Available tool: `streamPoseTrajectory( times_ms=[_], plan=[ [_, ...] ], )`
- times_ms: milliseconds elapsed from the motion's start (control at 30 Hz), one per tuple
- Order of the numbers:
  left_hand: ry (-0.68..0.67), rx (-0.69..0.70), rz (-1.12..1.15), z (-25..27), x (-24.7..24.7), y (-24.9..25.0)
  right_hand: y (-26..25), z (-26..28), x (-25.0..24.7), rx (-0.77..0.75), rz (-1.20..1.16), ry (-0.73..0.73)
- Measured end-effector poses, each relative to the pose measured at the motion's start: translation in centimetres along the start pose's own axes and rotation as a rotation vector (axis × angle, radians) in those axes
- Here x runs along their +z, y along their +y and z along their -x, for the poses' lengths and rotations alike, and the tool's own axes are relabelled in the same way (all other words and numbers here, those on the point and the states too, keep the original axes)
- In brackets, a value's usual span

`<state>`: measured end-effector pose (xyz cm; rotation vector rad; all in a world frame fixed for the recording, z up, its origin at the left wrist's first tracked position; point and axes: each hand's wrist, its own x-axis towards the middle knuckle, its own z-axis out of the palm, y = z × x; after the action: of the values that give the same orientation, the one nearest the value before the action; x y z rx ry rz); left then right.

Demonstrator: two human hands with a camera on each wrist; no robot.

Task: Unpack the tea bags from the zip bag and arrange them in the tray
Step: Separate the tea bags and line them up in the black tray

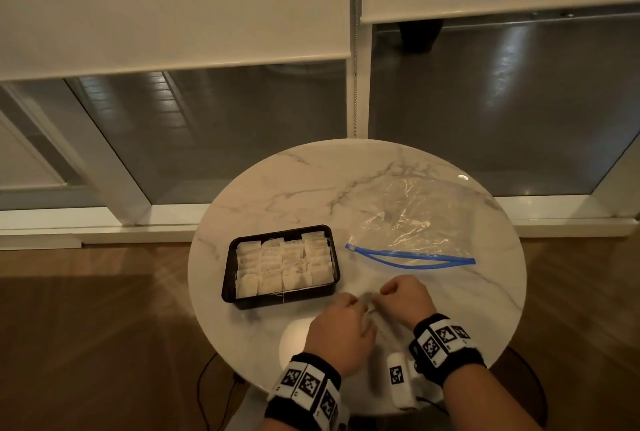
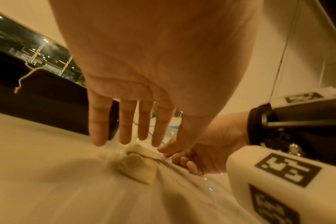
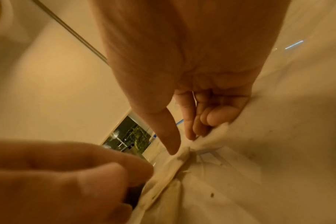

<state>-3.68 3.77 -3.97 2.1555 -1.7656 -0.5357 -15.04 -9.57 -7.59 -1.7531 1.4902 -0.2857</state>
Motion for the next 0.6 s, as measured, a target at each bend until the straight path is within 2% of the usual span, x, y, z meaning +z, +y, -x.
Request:
streamPoseTrajectory(
  times_ms=[167, 400, 467, 600],
  plan=[
    [-0.074, -0.066, -0.024, -0.6, 0.5, -0.1, -0.6, -0.3, 0.6, 0.019, 0.11, -0.02],
    [-0.047, -0.077, -0.011, 0.0, -0.1, -0.5, -0.9, 0.0, 1.1, 0.007, 0.174, -0.003],
    [0.01, -0.072, 0.047, 0.2, -0.5, -0.7, -0.8, 0.3, 0.8, -0.019, 0.155, -0.016],
    [0.268, -0.079, 0.29, 0.2, -2.4, -0.9, -1.7, 1.7, -1.0, -0.15, 0.121, -0.045]
  ],
)
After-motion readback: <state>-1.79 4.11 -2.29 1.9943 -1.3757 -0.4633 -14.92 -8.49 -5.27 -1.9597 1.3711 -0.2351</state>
